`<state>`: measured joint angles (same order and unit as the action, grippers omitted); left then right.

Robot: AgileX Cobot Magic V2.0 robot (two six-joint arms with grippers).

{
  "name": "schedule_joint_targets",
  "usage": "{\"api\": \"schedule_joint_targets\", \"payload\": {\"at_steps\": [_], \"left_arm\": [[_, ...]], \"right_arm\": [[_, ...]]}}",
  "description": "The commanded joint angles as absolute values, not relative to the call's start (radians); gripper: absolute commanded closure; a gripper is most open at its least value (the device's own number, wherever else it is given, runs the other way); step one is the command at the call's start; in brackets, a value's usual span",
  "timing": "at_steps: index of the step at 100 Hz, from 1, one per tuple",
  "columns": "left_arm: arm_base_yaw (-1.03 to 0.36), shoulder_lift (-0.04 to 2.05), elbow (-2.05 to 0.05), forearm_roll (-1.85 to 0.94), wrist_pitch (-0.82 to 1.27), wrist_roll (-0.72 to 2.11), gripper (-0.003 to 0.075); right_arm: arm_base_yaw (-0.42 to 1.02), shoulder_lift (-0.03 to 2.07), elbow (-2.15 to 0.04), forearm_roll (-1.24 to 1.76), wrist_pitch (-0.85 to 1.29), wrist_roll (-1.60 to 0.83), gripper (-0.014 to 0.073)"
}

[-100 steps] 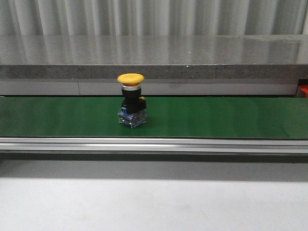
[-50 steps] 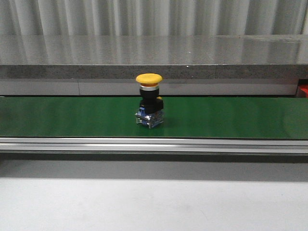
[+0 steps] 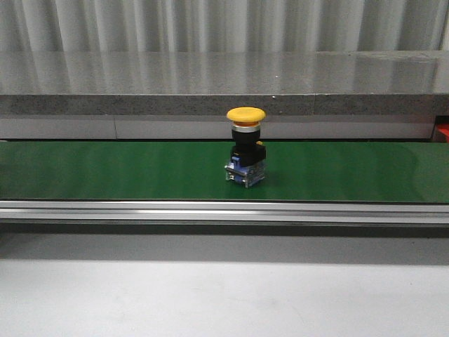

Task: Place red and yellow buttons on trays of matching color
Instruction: 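Grasp the red button and set it on the belt with the left gripper, then grasp the yellow button at the belt's end with the right gripper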

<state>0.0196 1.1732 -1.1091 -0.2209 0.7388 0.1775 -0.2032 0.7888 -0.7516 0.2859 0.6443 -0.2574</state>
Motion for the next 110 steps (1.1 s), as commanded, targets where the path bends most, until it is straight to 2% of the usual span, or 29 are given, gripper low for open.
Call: {"api": "schedule_joint_targets", "payload": {"at_steps": [1,18,27,34,51,57,97,104,110], "left_arm": [[0.01,1.022,-1.022,-0.243,0.61,0.18,0.007],[0.01,0.769,-0.761,-0.25,0.465,0.18,0.0099],[0.01,0.655,-0.652,-0.25,0.423,0.18,0.0162],[0.01,0.593,-0.592,-0.25,0.415,0.18,0.0267],[0.01,0.542,-0.539,-0.262,0.413,0.18,0.0638],[0.01,0.542,-0.539,-0.262,0.401,0.18,0.0736],[0.01,0.542,-0.539,-0.262,0.385,0.18,0.0741],[0.01,0.542,-0.539,-0.262,0.385,0.18,0.0741],[0.01,0.542,-0.539,-0.262,0.385,0.18,0.0741]], "right_arm": [[-0.203,0.782,-0.776,0.302,0.579,-0.268,0.0662],[-0.203,0.782,-0.776,0.302,0.577,-0.268,0.0662],[-0.203,0.782,-0.776,0.302,0.577,-0.268,0.0662],[-0.203,0.782,-0.776,0.302,0.578,-0.268,0.0662],[-0.203,0.782,-0.776,0.306,0.573,-0.268,0.0662],[-0.203,0.786,-0.776,0.306,0.557,-0.268,0.0662],[-0.203,0.819,-0.776,0.306,0.578,-0.268,0.0653],[-0.203,0.82,-0.776,0.306,0.596,-0.268,0.0592],[-0.203,0.82,-0.776,0.307,0.618,-0.268,0.0461]]}}
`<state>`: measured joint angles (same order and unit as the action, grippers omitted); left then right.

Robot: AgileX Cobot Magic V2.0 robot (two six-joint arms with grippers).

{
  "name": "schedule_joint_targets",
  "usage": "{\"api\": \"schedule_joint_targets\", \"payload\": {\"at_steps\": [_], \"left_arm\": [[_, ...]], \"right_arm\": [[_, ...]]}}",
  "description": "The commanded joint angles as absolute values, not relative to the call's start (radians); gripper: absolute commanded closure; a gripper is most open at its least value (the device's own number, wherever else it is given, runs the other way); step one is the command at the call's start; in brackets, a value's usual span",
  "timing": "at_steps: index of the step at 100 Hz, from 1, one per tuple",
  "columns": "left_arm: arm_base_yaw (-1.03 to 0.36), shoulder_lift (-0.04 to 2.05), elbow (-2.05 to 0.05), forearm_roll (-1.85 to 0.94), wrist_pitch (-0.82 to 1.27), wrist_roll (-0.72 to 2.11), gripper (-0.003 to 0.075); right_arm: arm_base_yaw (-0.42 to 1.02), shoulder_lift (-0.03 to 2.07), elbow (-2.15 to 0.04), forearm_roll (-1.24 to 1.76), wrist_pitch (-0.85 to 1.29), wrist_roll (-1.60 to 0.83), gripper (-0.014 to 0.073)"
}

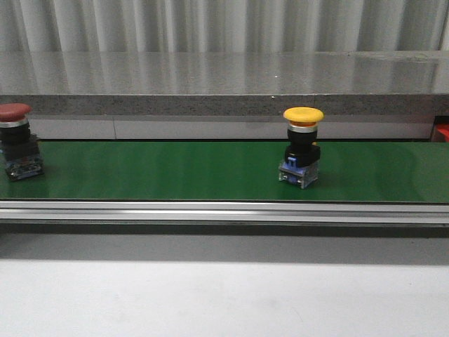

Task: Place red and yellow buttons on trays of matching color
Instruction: 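Grasp the yellow button at the belt's end with the right gripper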

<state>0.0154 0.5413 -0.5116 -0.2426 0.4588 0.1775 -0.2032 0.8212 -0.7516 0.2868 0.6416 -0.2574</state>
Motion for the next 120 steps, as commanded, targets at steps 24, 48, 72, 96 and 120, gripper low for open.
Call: {"api": "schedule_joint_targets", "payload": {"at_steps": [24,48,72,96,120], "left_arm": [[0.01,0.542,-0.539,-0.262,0.385,0.18,0.0741],[0.01,0.542,-0.539,-0.262,0.385,0.18,0.0741],[0.01,0.542,-0.539,-0.266,0.385,0.18,0.0741],[0.01,0.542,-0.539,-0.269,0.391,0.18,0.0741],[0.01,0.542,-0.539,-0.269,0.391,0.18,0.0741]], "right_arm": [[-0.195,0.821,-0.778,0.416,0.728,-0.324,-0.005],[-0.042,0.98,-0.82,0.568,0.771,-0.546,-0.004],[0.098,1.208,-0.863,0.566,0.691,-0.546,-0.004],[0.194,1.399,-0.953,0.529,0.564,-0.546,-0.004],[0.193,1.547,-1.03,0.467,0.527,-0.534,0.0074]]}}
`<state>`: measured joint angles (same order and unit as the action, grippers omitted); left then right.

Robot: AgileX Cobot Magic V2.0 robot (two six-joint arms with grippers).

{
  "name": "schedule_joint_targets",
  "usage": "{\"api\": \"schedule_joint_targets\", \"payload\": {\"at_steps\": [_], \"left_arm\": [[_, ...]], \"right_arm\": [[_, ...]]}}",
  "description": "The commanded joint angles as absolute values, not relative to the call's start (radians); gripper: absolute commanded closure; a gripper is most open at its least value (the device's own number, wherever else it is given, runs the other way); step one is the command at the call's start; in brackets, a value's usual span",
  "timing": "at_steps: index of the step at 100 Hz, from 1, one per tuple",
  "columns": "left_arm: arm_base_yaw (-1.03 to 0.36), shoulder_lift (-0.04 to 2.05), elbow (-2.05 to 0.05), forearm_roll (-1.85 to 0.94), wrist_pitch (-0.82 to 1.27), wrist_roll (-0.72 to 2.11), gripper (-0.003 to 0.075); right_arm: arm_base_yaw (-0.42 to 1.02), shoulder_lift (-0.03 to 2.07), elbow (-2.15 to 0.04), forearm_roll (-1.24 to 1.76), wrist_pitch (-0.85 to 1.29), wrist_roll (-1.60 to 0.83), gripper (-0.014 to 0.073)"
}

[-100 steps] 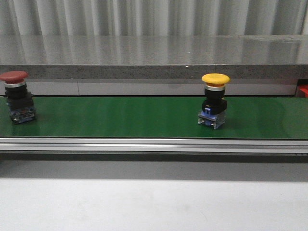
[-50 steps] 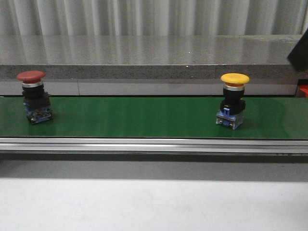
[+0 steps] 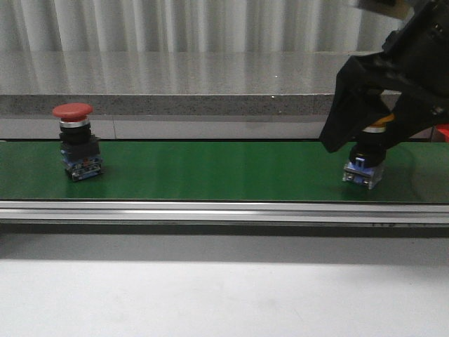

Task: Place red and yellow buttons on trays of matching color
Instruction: 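Grasp the yellow button at the belt's end with the right gripper, then lower the yellow button into the yellow tray and open the right gripper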

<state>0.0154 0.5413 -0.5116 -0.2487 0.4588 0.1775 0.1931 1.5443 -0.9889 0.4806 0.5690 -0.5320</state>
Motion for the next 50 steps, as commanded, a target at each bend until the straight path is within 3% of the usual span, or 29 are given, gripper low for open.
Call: {"api": "schedule_joint_targets", "payload": {"at_steps": [1,7,13,20,31,50], "left_arm": [[0.01,0.542,-0.539,-0.269,0.393,0.18,0.0741],[0.01,0.542,-0.539,-0.269,0.393,0.18,0.0741],[0.01,0.542,-0.539,-0.269,0.393,0.18,0.0741],[0.01,0.542,-0.537,-0.269,0.393,0.18,0.0741],[0.01,0.542,-0.533,-0.269,0.394,0.18,0.0741],[0.01,0.542,-0.533,-0.269,0.394,0.18,0.0741]], "right_arm": [[0.193,1.549,-1.03,0.467,0.527,-0.532,0.0104],[0.193,1.556,-1.03,0.465,0.536,-0.507,0.0261],[0.193,1.553,-1.03,0.465,0.556,-0.482,0.0505],[0.184,1.54,-1.036,0.465,0.579,-0.48,0.0671],[0.126,1.49,-1.057,0.465,0.666,-0.412,0.0639],[-0.095,1.334,-1.022,0.399,0.812,-0.246,0.0639]]}}
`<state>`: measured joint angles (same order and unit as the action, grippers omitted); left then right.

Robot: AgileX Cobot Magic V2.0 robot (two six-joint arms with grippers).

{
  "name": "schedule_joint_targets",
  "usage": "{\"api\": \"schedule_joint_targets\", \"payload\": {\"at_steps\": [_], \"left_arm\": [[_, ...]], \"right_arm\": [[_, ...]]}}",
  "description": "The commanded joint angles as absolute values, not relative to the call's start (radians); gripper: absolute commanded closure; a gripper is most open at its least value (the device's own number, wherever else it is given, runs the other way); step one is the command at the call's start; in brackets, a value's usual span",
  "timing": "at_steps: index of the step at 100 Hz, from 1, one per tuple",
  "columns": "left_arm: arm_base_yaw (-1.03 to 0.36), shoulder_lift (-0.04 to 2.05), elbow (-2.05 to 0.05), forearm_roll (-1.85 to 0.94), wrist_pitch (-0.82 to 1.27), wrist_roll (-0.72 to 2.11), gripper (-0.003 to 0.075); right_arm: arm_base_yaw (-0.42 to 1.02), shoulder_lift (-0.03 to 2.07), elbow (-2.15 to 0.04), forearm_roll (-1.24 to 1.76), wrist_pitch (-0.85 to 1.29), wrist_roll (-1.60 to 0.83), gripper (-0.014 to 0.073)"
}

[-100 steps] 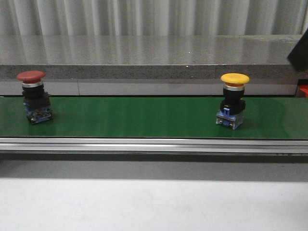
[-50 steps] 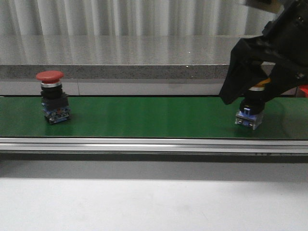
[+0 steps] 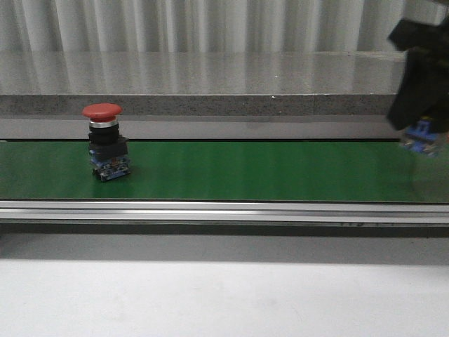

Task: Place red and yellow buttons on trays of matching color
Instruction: 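Lower the yellow button into the yellow tray and open the right gripper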

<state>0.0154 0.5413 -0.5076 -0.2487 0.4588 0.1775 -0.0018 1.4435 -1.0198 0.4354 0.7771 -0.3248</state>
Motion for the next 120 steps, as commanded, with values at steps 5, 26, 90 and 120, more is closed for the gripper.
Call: {"api": "schedule_joint_targets", "payload": {"at_steps": [5,26,90,120], "left_arm": [[0.01,0.542,-0.533,-0.269,0.394,0.18,0.0741],[0.01,0.542,-0.533,-0.269,0.393,0.18,0.0741],[0.01,0.542,-0.533,-0.269,0.391,0.18,0.0741],[0.01,0.542,-0.533,-0.269,0.391,0.18,0.0741]], "right_arm": [[-0.156,1.295,-0.993,0.344,0.812,-0.203,0.0639],[-0.496,1.144,-0.81,0.112,0.743,-0.024,0.0641],[-0.668,1.454,-0.669,0.129,0.323,0.1,0.0641],[-0.672,1.535,-0.669,0.127,0.289,0.099,0.0638]]}}
